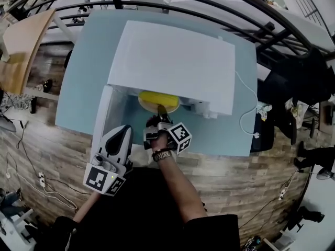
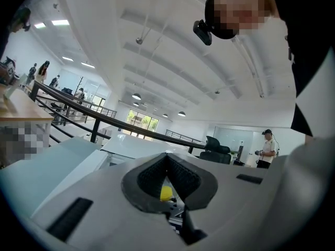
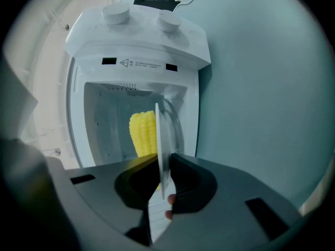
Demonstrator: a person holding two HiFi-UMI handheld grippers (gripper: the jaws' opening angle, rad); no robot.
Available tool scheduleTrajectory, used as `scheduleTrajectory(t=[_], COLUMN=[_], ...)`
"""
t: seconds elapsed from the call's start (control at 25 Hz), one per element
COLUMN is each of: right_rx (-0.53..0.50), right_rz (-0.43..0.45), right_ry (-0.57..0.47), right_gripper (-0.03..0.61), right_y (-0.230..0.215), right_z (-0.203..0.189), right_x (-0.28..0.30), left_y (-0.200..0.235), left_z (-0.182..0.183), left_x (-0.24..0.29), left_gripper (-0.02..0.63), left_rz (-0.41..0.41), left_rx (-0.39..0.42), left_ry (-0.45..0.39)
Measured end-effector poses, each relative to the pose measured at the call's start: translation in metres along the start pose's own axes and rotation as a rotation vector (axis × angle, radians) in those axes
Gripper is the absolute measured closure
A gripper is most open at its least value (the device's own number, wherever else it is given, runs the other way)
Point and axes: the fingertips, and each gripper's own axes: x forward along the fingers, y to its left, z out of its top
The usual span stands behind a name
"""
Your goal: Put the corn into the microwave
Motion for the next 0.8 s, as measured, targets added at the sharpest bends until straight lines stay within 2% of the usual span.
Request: scheduleTrajectory(t=[0.8], right_rx=[-0.005], right_rz=[-0.040], right_ry=[-0.039], right_gripper=[0.540], right_y=[-0.004], right_z=[0.012], right_x=[0.052], left_y=[-0.002], left_z=[-0.009], left_x=[0.010], left_gripper=[0.611], left_rz=[-0.009], left_rx=[-0.022], left_ry=[0.021])
